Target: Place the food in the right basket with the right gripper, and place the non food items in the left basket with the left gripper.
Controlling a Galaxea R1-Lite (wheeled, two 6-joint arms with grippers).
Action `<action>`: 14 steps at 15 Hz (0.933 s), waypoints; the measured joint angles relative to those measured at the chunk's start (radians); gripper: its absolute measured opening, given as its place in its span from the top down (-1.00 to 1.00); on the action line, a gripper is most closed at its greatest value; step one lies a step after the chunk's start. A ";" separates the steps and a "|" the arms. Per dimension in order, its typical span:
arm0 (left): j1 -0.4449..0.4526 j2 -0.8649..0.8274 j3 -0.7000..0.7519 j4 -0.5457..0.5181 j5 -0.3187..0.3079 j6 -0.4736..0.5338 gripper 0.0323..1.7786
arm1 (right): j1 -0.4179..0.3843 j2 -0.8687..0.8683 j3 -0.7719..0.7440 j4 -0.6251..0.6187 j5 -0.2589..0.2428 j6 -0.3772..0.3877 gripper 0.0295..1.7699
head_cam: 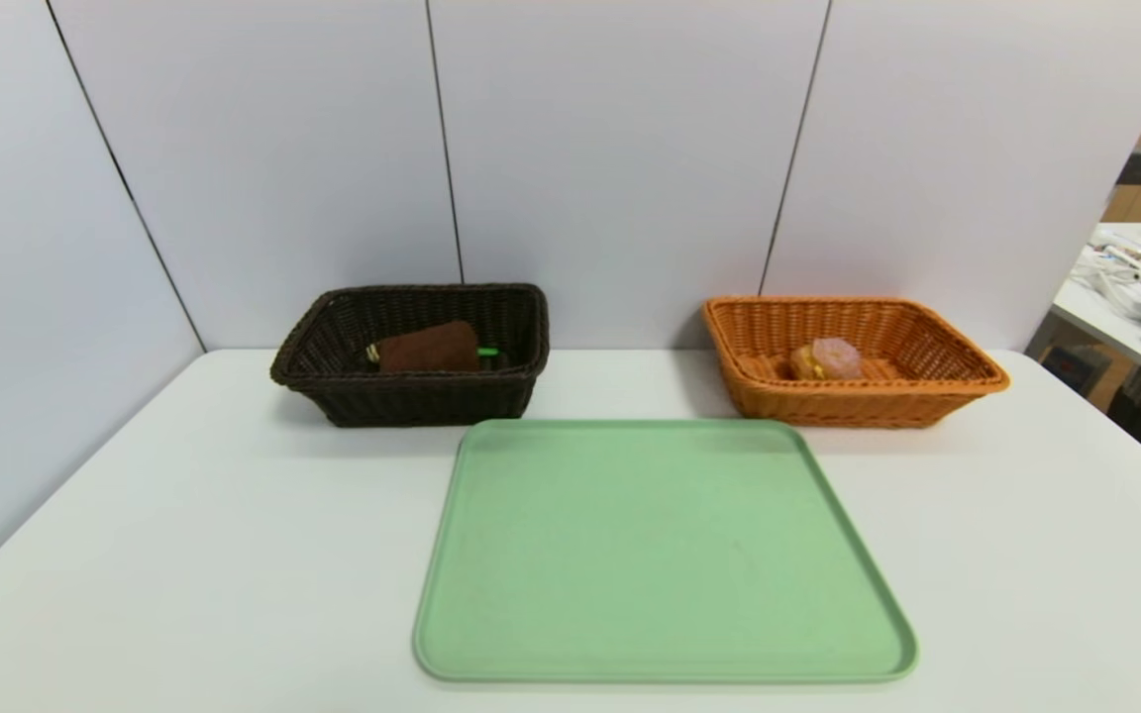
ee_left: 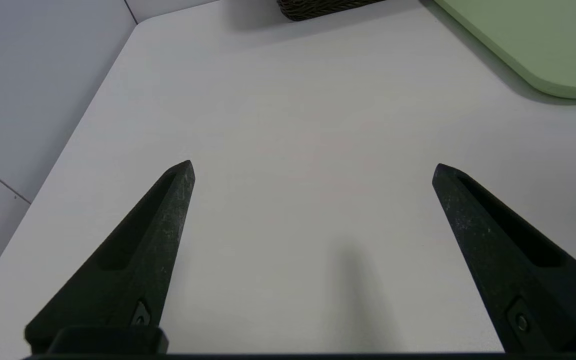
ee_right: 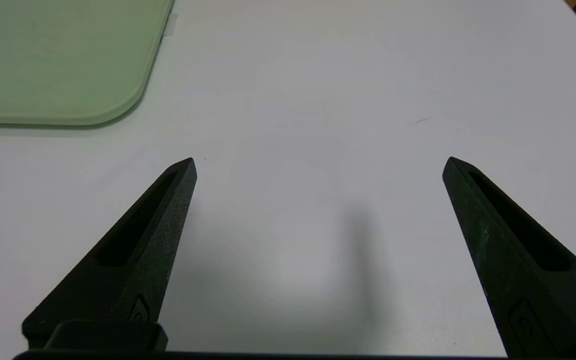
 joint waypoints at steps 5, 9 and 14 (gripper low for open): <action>0.000 0.000 0.002 -0.006 0.000 -0.001 -0.90 | 0.053 -0.159 -0.004 0.009 0.027 0.014 -0.92; 0.000 0.000 0.003 -0.006 0.000 -0.001 -0.90 | 0.059 -0.249 -0.001 -0.002 0.029 0.028 -0.92; 0.000 0.000 0.003 -0.006 0.000 -0.001 -0.90 | 0.059 -0.272 0.000 -0.001 0.028 0.035 -0.92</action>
